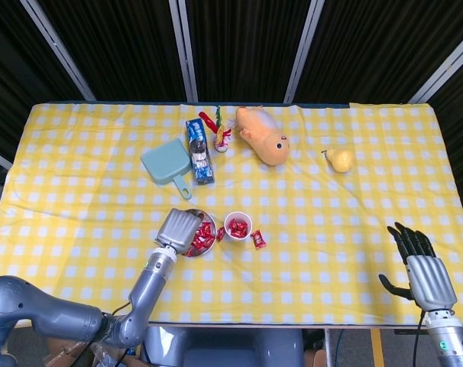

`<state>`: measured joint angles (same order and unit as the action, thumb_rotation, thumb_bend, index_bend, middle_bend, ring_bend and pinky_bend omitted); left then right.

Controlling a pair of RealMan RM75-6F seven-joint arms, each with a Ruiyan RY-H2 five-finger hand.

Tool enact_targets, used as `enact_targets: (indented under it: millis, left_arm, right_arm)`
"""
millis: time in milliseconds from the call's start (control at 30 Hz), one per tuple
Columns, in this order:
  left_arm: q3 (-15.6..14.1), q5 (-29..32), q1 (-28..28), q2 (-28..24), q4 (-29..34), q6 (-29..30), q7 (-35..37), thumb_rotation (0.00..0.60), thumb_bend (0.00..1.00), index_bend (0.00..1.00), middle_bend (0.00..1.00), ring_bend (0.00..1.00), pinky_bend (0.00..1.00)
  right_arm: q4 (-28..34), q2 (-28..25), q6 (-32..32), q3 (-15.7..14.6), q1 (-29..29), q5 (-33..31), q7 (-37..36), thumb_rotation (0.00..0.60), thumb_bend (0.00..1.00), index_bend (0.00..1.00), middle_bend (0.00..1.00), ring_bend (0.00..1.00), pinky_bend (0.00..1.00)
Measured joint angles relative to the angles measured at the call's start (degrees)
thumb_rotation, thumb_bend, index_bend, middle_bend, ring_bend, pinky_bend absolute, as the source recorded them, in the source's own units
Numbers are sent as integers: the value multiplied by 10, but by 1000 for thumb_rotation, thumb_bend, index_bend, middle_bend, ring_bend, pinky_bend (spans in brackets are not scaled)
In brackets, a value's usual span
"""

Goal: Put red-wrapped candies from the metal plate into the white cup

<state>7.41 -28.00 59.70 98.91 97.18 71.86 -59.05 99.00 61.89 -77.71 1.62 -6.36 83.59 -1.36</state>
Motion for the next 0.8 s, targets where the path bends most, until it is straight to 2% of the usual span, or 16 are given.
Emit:
enact_targets:
  millis: [367, 600, 800]
  left_arm:
    - [7, 7, 8, 50, -70, -22, -8, 600, 181, 347, 359, 840, 936]
    - [0, 8, -2, 62, -97, -31, -6, 600, 326, 466, 539, 842, 937]
    - [-5, -4, -12, 63, -103, -33, 2, 600, 394, 506, 591, 845, 937]
  right_arm:
    - [0, -1, 2, 1, -1, -2, -3, 600, 341, 0, 0, 0, 2]
    - [-1, 0, 0, 1, 0, -2, -1, 600, 341, 0, 0, 0, 2]
    - [-1, 1, 0, 2, 0, -2, 0, 600, 342, 0, 0, 0, 2]
